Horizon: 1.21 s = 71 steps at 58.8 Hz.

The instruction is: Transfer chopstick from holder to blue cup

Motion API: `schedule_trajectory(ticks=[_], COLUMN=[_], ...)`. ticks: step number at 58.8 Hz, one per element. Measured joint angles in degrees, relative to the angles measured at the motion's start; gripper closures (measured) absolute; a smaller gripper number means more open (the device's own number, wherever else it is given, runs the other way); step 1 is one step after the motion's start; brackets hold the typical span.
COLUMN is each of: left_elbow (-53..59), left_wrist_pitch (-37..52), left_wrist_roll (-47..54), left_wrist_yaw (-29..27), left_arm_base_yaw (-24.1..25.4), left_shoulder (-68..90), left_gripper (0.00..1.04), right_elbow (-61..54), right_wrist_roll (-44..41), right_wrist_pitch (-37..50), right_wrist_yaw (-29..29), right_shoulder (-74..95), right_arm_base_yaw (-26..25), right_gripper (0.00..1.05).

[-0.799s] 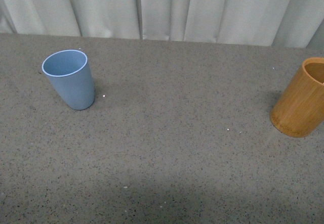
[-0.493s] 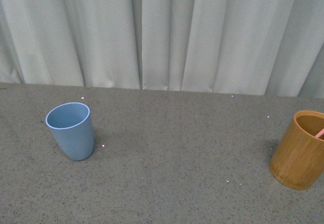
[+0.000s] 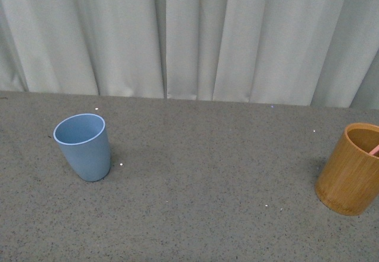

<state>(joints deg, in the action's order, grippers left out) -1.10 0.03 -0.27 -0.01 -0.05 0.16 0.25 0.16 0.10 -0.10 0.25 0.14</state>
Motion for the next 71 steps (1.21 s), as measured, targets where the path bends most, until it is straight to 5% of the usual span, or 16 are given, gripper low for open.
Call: schedule_trajectory(ticks=[71], left_elbow=[0.00], left_wrist_pitch=[0.00], left_wrist_roll=[0.00], left_wrist_yaw=[0.00], left_arm_base_yaw=[0.00], left_shoulder=[0.00], left_gripper=[0.07], right_elbow=[0.00], right_wrist_roll=[0.00], right_wrist_pitch=[0.00], right_wrist_yaw=[0.00], right_shoulder=[0.00], right_arm_base_yaw=[0.00], right_gripper=[0.10])
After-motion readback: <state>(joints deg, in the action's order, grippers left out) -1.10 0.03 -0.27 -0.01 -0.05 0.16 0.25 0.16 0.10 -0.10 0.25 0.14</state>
